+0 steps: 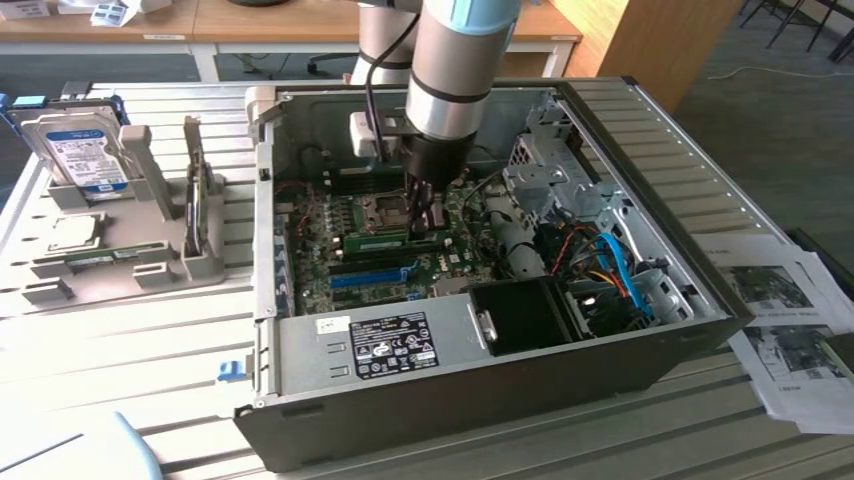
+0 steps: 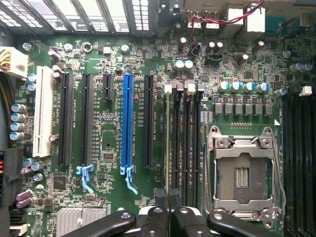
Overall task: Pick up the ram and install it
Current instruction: 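Insert the ram into the slot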
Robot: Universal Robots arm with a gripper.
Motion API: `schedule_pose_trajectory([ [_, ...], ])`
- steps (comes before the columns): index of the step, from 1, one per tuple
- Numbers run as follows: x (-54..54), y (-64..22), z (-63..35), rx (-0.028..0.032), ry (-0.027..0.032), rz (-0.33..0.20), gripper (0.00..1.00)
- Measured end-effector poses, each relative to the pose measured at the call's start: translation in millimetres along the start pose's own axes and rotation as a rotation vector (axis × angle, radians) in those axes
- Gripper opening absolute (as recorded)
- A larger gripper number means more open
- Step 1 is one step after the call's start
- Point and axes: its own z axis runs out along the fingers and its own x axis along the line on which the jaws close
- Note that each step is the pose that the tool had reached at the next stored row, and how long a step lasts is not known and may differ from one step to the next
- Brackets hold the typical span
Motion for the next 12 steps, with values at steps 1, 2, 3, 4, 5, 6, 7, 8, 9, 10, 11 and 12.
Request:
schedule_pose_trajectory([
  [1,0.0,0.0,0.2,0.0000,0.0000,0.000,0.11],
  [2,0.0,0.0,0.4,0.0000,0.0000,0.000,0.11],
  [3,0.0,-0.1,0.5,0.0000,-0.0001,0.000,0.11],
  [4,0.0,0.0,0.5,0.0000,-0.0001,0.000,0.11],
  [5,0.0,0.0,0.5,0.0000,0.0000,0.000,0.11],
  [6,0.0,-0.1,0.5,0.0000,-0.0001,0.000,0.11],
  [7,0.0,-0.4,0.5,-0.0001,-0.0001,0.000,0.11],
  [8,0.0,-0.8,0.5,-0.0001,-0.0002,0.000,0.11],
  [9,0.0,-1.0,0.5,-0.0002,-0.0002,0.000,0.11],
  [10,0.0,-1.1,0.5,-0.0001,-0.0001,0.000,0.11],
  [11,0.0,-1.1,0.4,0.0001,-0.0001,0.000,0.11],
  [12,0.0,-1.2,0.4,0.0000,0.0000,0.000,0.11],
])
